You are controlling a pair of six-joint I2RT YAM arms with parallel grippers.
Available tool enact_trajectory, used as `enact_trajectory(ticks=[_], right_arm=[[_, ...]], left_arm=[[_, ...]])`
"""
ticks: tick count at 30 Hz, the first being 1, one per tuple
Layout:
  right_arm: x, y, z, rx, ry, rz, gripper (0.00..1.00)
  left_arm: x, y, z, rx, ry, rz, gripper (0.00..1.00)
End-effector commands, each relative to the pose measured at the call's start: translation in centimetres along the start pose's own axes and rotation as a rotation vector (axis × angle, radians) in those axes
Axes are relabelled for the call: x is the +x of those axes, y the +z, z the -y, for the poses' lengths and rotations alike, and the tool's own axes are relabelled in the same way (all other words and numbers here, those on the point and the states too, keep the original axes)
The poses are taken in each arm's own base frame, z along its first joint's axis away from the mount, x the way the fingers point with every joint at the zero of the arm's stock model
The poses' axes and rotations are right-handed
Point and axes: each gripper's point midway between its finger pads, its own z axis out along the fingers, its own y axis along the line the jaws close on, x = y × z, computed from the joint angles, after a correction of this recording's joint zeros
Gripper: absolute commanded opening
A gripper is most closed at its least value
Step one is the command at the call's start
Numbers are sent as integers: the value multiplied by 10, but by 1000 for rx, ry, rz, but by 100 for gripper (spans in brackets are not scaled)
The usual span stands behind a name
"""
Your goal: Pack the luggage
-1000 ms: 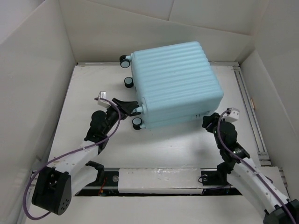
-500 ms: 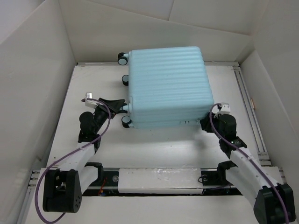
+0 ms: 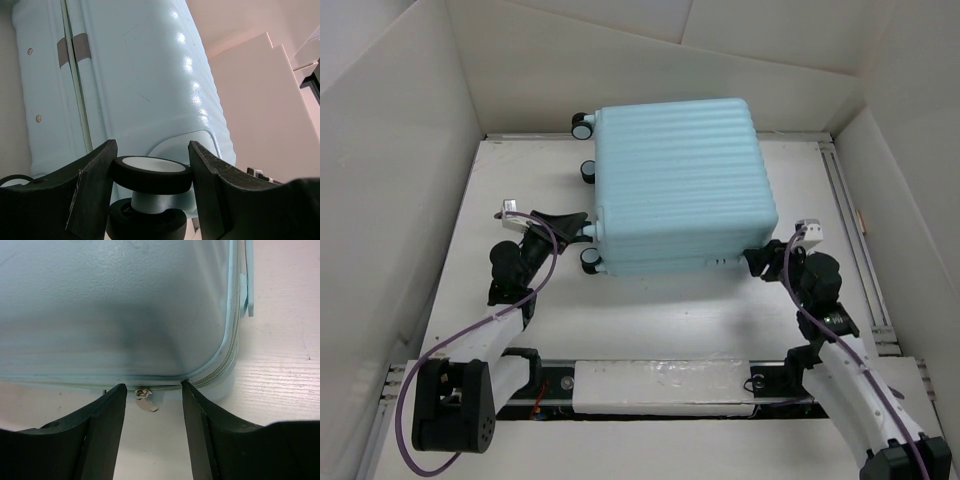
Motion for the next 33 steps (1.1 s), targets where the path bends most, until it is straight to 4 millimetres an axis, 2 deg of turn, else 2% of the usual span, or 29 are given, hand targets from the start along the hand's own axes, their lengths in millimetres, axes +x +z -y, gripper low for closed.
enact_trajectory(ticks=[1, 5, 6, 10, 14, 16, 20, 22, 27, 29, 33], right_arm=[[-3, 7, -11, -54, -9, -42, 54], [-7, 8, -16, -80, -13, -29, 53], [-1, 7, -18, -92, -1, -45, 51], [-8, -7, -25, -115, 0, -13, 48], [-15, -13, -22, -94, 1, 38, 50], [-9, -10, -18, -75, 7, 13, 52], [15, 8, -10, -66, 15, -81, 50], [16, 15, -13, -84, 21, -82, 49], [10, 13, -16, -97, 23, -48, 50], [12, 14, -15, -94, 24, -56, 50], [10, 21, -13, -81, 18, -64, 50]], left_arm=[[-9, 0, 21, 78, 45, 25, 0], [-8, -1, 20, 70, 42, 21, 0], [-6, -1, 22, 75, 41, 13, 0], [-4, 1, 21, 75, 40, 13, 0], [-2, 2, 22, 81, 39, 6, 0], [-3, 3, 26, 97, 35, 13, 0], [-3, 2, 29, 109, 27, 6, 0], [-3, 2, 29, 109, 27, 6, 0], [-1, 2, 26, 99, 33, 2, 0], [2, 4, 21, 86, 25, -14, 0], [0, 5, 23, 99, 22, -9, 0]])
